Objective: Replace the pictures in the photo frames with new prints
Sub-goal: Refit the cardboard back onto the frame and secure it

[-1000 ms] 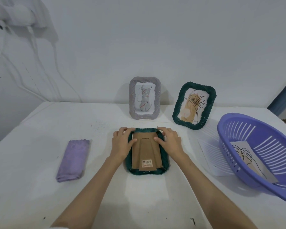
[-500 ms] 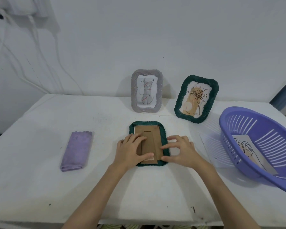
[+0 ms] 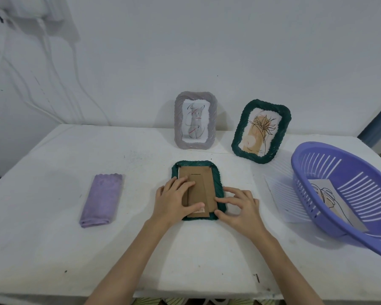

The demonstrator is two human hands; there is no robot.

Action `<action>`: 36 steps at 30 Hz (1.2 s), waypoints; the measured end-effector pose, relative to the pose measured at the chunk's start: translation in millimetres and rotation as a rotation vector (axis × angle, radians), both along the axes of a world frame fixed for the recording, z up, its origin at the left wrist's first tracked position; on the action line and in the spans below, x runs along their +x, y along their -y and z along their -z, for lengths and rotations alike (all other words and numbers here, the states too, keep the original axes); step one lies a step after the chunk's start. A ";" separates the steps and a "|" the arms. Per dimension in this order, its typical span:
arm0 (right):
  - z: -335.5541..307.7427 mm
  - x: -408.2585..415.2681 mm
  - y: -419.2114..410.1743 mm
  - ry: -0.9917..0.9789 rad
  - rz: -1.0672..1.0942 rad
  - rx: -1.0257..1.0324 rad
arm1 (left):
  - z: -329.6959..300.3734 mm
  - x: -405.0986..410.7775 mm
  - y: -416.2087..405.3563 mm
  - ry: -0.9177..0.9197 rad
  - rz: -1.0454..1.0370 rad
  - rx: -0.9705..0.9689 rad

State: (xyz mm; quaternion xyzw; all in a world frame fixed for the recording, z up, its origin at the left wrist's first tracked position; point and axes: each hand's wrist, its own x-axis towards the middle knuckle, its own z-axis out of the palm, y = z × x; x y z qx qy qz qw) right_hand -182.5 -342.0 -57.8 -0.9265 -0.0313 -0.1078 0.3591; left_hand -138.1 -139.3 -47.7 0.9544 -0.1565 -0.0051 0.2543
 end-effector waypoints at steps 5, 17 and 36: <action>1.6 0.8 -5.7 0.004 0.063 0.017 | 0.1 0.4 0.0 -0.007 -0.008 -0.009; -5.3 2.4 -14.0 -0.060 0.078 -0.049 | 3.1 0.1 -0.6 0.008 -0.012 -0.010; -10.5 4.7 -22.8 -0.110 -0.002 -0.174 | 6.2 -6.5 -45.4 -0.137 0.129 -0.300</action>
